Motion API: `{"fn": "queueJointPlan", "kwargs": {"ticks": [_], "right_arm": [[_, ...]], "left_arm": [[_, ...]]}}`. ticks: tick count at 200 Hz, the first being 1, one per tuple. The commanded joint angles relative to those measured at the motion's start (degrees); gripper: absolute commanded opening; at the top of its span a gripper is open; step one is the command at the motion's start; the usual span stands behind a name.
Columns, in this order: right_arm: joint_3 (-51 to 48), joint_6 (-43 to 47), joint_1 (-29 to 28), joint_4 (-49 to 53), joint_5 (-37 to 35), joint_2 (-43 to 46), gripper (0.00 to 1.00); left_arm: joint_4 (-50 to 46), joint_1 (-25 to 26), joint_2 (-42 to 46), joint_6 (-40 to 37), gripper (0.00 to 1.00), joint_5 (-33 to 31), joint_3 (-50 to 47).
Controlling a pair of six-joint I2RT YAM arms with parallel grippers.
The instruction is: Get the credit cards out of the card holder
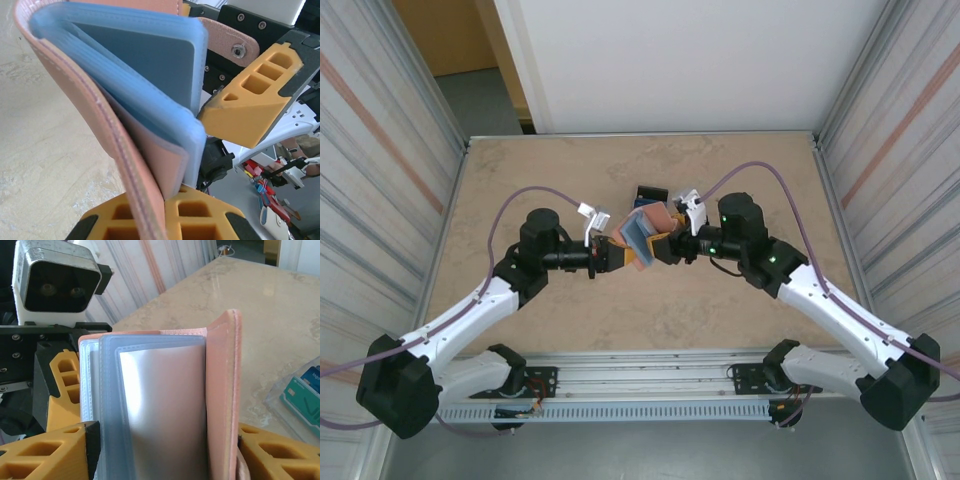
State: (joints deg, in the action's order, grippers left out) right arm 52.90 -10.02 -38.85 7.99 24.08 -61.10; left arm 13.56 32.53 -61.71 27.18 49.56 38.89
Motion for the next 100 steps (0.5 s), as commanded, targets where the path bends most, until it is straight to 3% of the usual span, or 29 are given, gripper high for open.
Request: {"fn": "queueJointPlan", "kwargs": {"ticks": [1, 100], "right_arm": [[-0.3, -0.8, 0.4, -1.4, 1.2, -0.8, 0.68], [-1.0, -0.9, 0.9, -2.3, 2.8, -1.3, 0.72]], "left_arm": [[2.8, 0.4, 1.2, -1.4, 0.0, 2.3, 1.6], [2.4, 0.4, 1.6, -1.7, 0.0, 2.0, 1.3]]}}
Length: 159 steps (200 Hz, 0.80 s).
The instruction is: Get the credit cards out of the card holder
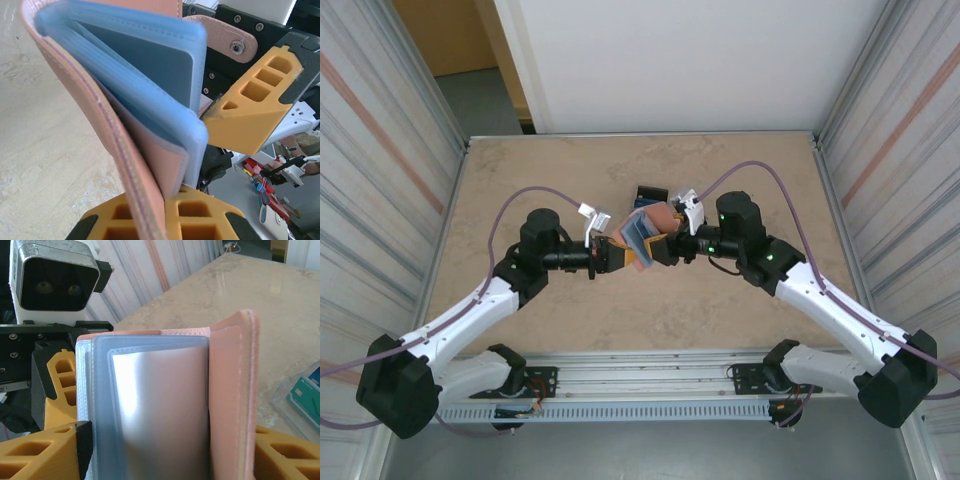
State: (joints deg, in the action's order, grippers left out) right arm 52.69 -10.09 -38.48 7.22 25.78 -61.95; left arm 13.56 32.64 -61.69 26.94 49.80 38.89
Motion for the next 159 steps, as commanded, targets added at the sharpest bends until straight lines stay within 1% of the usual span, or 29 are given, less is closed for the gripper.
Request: {"fn": "queueJointPlan", "kwargs": {"ticks": [1, 40, 79, 124, 159], "right_arm": [[-0.8, -0.8, 0.5, -1.5, 1.1, -0.5, 0.72], [-0.7, -0.7, 0.5, -1.8, 1.9, -0.5, 0.75], [-1.2, -0.4, 0.6, -2.1, 3.5, 0.1, 0.82], [-1.1, -0.2, 0.6, -1.4, 2.6, -0.1, 0.83], [-0.8, 0.2, 0.3, -0.4, 0.2, -1.2, 0.82]], "left_arm": [[2.4, 0.3, 1.6, -1.4, 0.0, 1.8, 1.3], [2.2, 0.3, 1.7, -1.7, 0.0, 1.6, 1.3], [2.0, 0.3, 1.6, -1.7, 0.0, 1.4, 1.3], [1.9, 0.3, 1.9, -1.5, 0.0, 1.3, 1.2], [1.8, 0.3, 2.0, -1.6, 0.0, 1.4, 1.3]]}}
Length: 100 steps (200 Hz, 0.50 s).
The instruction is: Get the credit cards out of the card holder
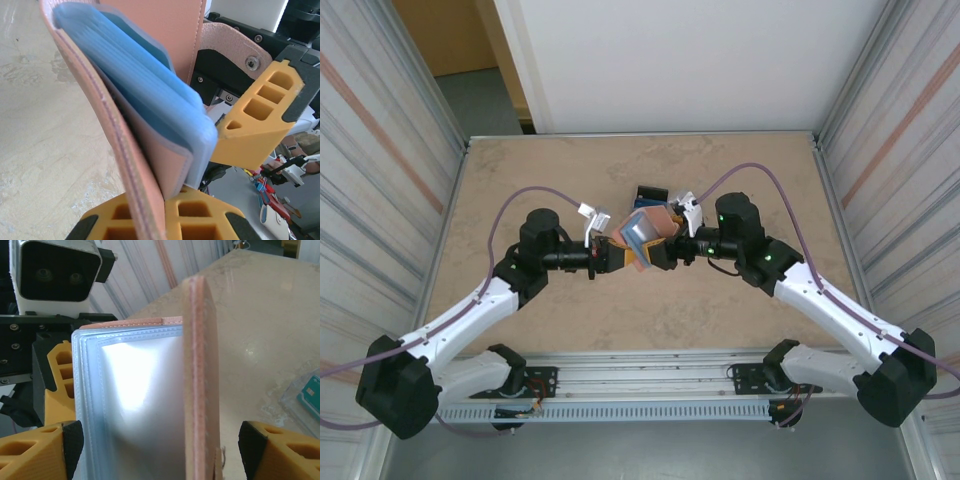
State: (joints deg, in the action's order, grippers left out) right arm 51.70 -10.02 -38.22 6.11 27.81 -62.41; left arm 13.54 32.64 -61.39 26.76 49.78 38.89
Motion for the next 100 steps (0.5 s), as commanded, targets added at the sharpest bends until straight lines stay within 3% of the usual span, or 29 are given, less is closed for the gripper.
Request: {"fn": "queueJointPlan", "kwargs": {"ticks": [1, 100], "right_arm": [[0.2, 0.1, 0.1, 0.7, -1.8, -0.8, 0.82], [1.7, 2.1, -2.4, 3.1, -7.1, -3.2, 0.79]], "left_arm": [[1.8, 0.3, 1.7, -1.4, 0.0, 1.4, 1.3], [2.1, 0.4, 1.5, -1.3, 0.0, 1.5, 1.5]]}}
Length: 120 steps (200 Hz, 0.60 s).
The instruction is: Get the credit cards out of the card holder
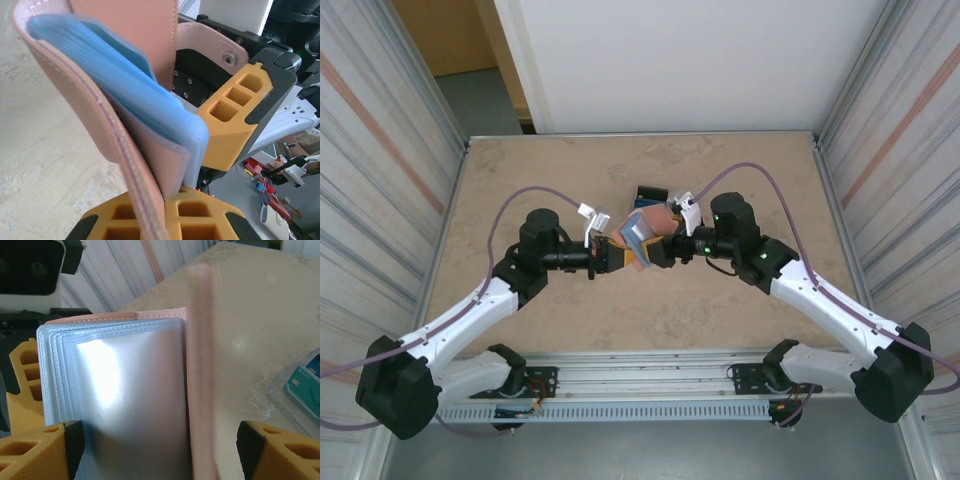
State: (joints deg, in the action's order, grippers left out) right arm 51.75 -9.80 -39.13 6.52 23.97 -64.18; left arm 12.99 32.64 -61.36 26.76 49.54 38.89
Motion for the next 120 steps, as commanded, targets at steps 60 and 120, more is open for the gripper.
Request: {"fn": "queueJointPlan", "kwargs": {"ticks": [60, 120], "right_arm": [[0.4, 0.4, -0.3, 0.9, -6.4, 0.2, 0.54], [-0.2, -1.7, 0.5, 0.4, -7.2, 2.3, 0.2]], "left_arm": [[1.8, 0.3, 1.5, -1.6, 0.0, 1.9, 1.2], [1.5, 0.3, 1.1, -1.7, 0.06, 0.5, 0.6]]}}
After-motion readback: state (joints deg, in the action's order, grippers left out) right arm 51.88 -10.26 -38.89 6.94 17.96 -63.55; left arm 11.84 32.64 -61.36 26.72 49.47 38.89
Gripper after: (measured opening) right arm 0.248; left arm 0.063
